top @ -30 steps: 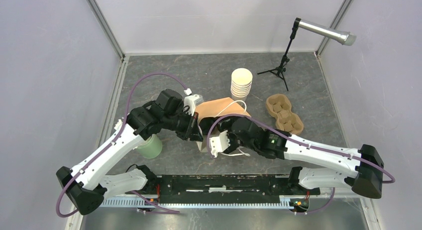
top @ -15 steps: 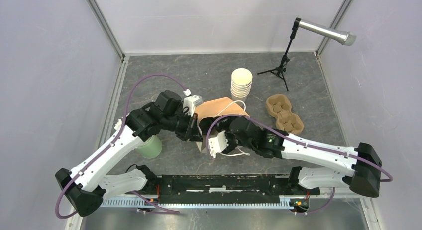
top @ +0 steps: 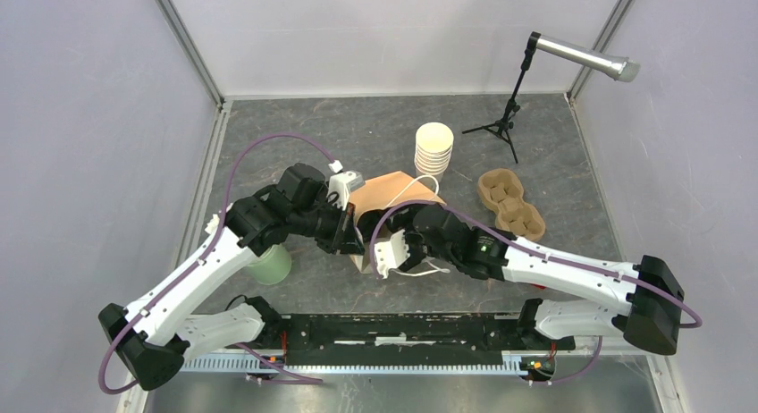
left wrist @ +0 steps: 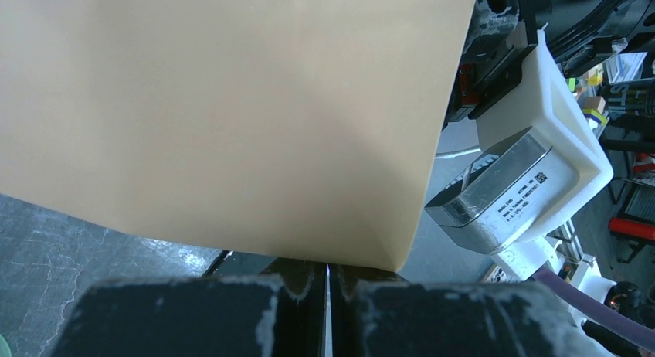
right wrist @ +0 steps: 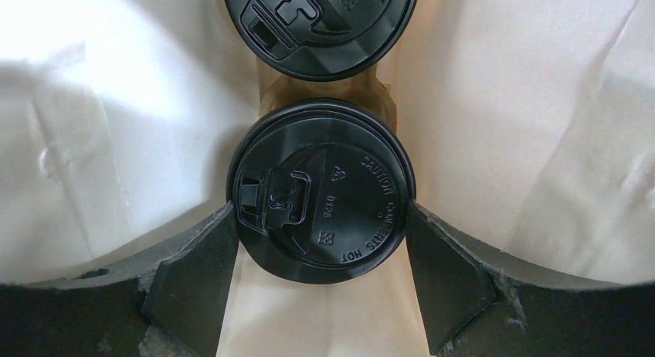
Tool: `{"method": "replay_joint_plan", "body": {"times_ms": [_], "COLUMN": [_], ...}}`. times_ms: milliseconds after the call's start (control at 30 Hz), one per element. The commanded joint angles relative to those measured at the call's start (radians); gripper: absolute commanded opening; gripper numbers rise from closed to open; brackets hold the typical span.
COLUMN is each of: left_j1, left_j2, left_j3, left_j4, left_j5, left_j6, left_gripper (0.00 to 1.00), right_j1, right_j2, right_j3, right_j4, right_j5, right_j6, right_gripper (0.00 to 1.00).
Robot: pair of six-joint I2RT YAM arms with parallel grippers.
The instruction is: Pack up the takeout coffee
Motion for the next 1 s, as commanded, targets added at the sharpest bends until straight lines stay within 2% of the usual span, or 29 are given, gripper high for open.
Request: {"method": "replay_joint_plan", "body": {"times_ms": [0,433,633,767,967], "left_j1": [0.001,0.000,0.001,0.001,0.000], "left_j2": [-0.019,0.080,0.075,0.060,0.036], "left_j3": [-0.002,0.113,0.079,0.047,-0.001], "left_j4": [0.017,0.059,0.123,0.125,0.122], "left_j5": [0.073,0.181,0.202,0.194,0.179], "left_j6": [-0.014,0.010,-0.049,-0.057,-0.071], "left_gripper": [0.02,0.02,0.02,0.02,0.02], "right_j1": [-0.007,-0.007,-0.007,-0.007,-0.007], "right_j2": [-0.005,-0.143,-0.184,-0.160,-0.126], "right_j3": [0.011,0.060,0.078,0.075,0.042], "right_j4": [-0.001,-0.181,-0.232,-0.214,-0.179], "right_j5": [-0.040,0.036,0.013,-0.026,-0.002], "right_j6": [-0.017,0.002,0.016,0.019,0.017], "right_gripper": [0.80,0.82,0.82,0.82,0.81]}}
